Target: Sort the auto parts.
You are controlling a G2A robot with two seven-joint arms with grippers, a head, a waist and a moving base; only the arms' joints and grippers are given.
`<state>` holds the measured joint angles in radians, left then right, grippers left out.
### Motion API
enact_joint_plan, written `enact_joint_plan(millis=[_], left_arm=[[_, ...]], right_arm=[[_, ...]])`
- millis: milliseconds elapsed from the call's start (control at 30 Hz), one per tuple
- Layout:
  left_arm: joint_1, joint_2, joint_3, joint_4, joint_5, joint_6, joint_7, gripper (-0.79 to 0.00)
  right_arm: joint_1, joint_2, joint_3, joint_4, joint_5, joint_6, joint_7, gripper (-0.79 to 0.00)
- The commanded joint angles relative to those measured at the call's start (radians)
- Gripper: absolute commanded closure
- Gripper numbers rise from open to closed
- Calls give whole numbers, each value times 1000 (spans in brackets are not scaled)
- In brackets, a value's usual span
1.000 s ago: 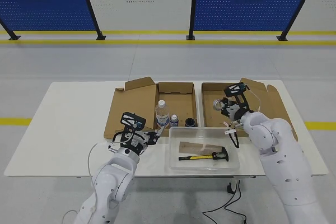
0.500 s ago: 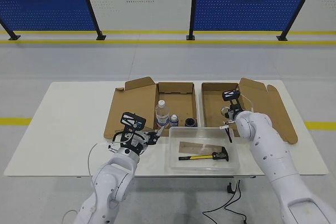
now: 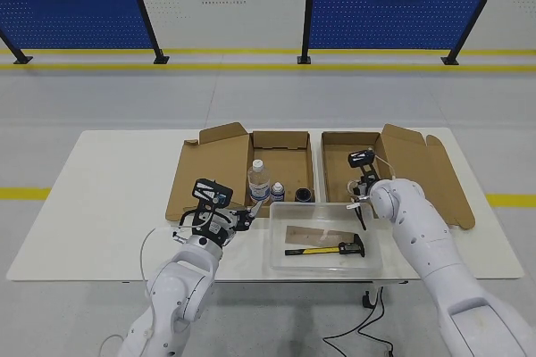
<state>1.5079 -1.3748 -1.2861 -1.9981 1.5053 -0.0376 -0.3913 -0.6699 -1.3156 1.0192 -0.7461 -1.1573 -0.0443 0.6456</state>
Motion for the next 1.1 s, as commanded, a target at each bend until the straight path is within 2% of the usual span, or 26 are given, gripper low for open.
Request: enact_joint_plan(millis=[0, 167, 300, 533, 700, 833, 900, 933, 967, 1067], left_arm=[[0, 0, 0, 0, 0, 0, 0, -785], [0, 0, 0, 0, 0, 0, 0, -785], [0, 0, 0, 0, 0, 0, 0, -785], [0, 0, 0, 0, 0, 0, 0, -785], [0, 0, 0, 0, 0, 0, 0, -785], [0, 0, 0, 0, 0, 0, 0, -785], [0, 0, 0, 0, 0, 0, 0, -785], [0, 0, 0, 0, 0, 0, 0, -785], [0, 0, 0, 0, 0, 0, 0, -785], [0, 0, 0, 0, 0, 0, 0, -785]], right_arm=[[2, -3, -9, 3, -9, -7, 6, -89], [3, -8, -13, 3, -10, -5, 8, -132], [2, -8, -10, -1, -19, -10, 13, -252], [-2, 3, 13, -37, -34, -36, 19, -194], [-58, 39, 72, -258, -94, -113, 49, -185], [-188, 86, 162, -553, -145, -249, 186, -191], [-263, 107, 208, -689, -159, -330, 274, -228], [-301, 115, 227, -747, -159, -366, 311, -228], [-336, 123, 243, -799, -154, -407, 342, -182], [-423, 141, 279, -908, -145, -506, 418, -222]])
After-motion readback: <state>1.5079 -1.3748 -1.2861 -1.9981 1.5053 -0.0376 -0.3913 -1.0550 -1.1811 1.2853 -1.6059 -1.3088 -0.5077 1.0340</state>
